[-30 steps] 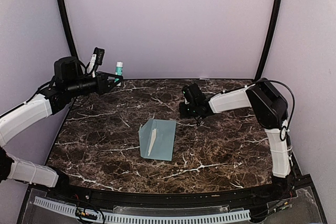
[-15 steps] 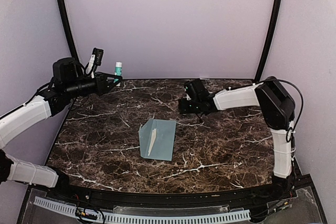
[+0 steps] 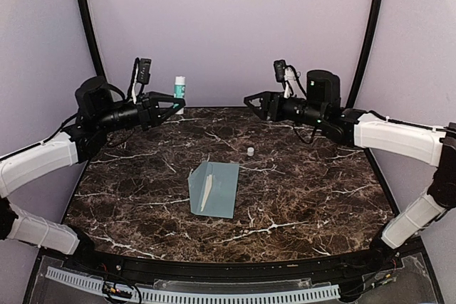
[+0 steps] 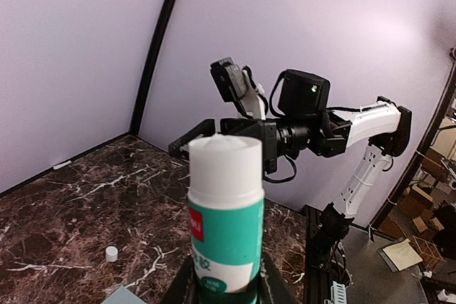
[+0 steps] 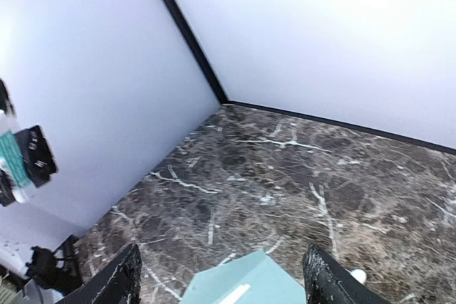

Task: Place the letter into the envelope and seal it
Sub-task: Adjust the solid glue.

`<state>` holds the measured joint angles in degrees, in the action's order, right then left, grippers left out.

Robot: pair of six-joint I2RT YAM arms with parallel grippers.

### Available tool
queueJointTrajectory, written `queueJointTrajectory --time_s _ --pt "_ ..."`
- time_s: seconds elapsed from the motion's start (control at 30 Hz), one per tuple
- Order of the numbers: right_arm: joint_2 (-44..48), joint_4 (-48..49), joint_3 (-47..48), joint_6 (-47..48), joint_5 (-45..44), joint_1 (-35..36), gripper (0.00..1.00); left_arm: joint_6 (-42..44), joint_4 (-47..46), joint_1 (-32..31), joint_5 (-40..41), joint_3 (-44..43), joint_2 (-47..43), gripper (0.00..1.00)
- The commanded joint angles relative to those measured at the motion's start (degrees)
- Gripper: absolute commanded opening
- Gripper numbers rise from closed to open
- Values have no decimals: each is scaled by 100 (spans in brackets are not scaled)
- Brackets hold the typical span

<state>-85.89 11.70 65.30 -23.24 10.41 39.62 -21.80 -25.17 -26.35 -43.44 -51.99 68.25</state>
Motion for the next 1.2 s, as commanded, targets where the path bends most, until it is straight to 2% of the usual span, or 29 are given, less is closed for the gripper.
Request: queueJointTrajectory --time_s 0.0,0.2,0.37,0.5,0.63,0.87,1.0,1.17 --pt "315 529 -43 -150 1559 10 70 127 -626 -804 56 -418 447 0" --pt "683 938 -184 -352 2033 160 54 -168 -1170 -1254 -79 -703 1025 0" --pt "808 1699 -452 -566 2517 316 50 -409 -1477 -1463 57 -759 1261 0" --pt "714 1769 -484 -551 2623 466 47 -843 -2102 -1531 253 -695 1384 0" --pt "547 1794 -526 -565 2758 598 46 -1278 -2699 -1555 465 -595 1473 0" --pt "342 1906 -533 -611 2927 781 45 -1545 -2836 -1558 511 -621 1628 0" --pt "360 1794 -461 -528 2822 794 43 -1478 -2720 -1558 401 -629 1673 0" --pt "610 1427 -461 -350 2181 772 50 -1060 -2077 -1566 386 -562 1564 0"
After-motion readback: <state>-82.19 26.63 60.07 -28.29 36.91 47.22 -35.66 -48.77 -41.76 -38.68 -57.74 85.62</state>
